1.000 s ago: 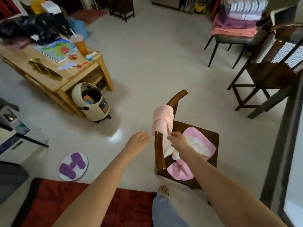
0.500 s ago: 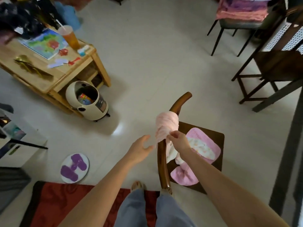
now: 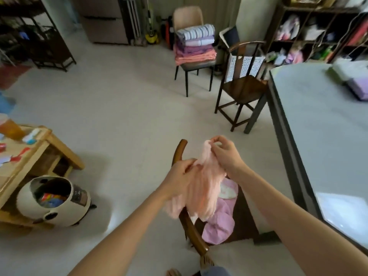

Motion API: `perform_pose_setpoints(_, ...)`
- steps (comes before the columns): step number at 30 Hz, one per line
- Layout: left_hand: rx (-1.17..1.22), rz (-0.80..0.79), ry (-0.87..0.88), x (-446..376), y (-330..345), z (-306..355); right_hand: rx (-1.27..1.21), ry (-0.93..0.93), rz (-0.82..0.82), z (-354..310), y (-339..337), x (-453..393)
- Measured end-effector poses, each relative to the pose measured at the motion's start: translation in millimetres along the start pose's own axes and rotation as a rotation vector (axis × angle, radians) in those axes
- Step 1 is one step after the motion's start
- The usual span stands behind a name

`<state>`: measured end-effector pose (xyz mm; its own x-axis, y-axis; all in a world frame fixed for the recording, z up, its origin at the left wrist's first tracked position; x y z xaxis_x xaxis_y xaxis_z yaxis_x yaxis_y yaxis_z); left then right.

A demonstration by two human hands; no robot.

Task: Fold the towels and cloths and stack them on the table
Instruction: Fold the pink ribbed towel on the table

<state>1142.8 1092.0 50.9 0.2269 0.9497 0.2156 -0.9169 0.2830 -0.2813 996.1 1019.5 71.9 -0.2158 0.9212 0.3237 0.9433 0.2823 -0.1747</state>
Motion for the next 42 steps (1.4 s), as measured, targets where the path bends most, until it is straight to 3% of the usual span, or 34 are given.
perform_pose_setpoints(3, 0.000, 0.058, 0.084, -14, -14, 23, -0.055, 0.024, 0.063, -9, -35, 11)
perform_pose_setpoints(7, 0.031, 0.042, 0.105, -39, -21, 44, -0.048, 0.114, 0.012, -11, -76, 50)
perform_pose_setpoints(12, 0.017, -0.246, 0.115, -46, 23, 72, -0.126, 0.095, -0.067, 10, -76, 93)
perform_pose_setpoints(16, 0.025, -0.456, 0.084, -48, 71, 91, -0.171, -0.016, 0.193, 25, -90, 113)
perform_pose_setpoints(22, 0.367, -0.429, -0.149, -66, 102, 104, -0.280, -0.042, 0.358, 43, -147, 150)
perform_pose_setpoints(26, 0.428, -0.475, -0.220, -82, 127, 117, -0.221, 0.015, 0.520, 61, -201, 168)
perform_pose_setpoints(33, -0.323, -0.620, 0.025, -134, 218, 140, 0.122, 0.092, 0.518, 111, -326, 184)
perform_pose_setpoints(36, -0.653, -0.629, 0.158, -166, 272, 160, 0.565, 0.166, 0.501, 127, -398, 192)
perform_pose_setpoints(40, -1.256, -0.509, 0.290, -192, 338, 188, 1.036, 0.328, 0.450, 153, -479, 218)
perform_pose_setpoints(42, -1.389, -0.416, 0.325, -197, 364, 206, 1.121, 0.332, 0.453, 162, -509, 230)
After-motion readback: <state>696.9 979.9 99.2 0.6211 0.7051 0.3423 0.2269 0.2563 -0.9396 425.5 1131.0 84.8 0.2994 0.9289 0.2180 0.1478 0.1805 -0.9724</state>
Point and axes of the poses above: each hand's wrist, its own x-axis away from the middle knuckle, its own y-axis out of the palm, z = x × y, the point moved 1 cm from there along -x, towards the middle knuckle, and after that the axes turned 8 degrees about -z, right-handed, at the moved point
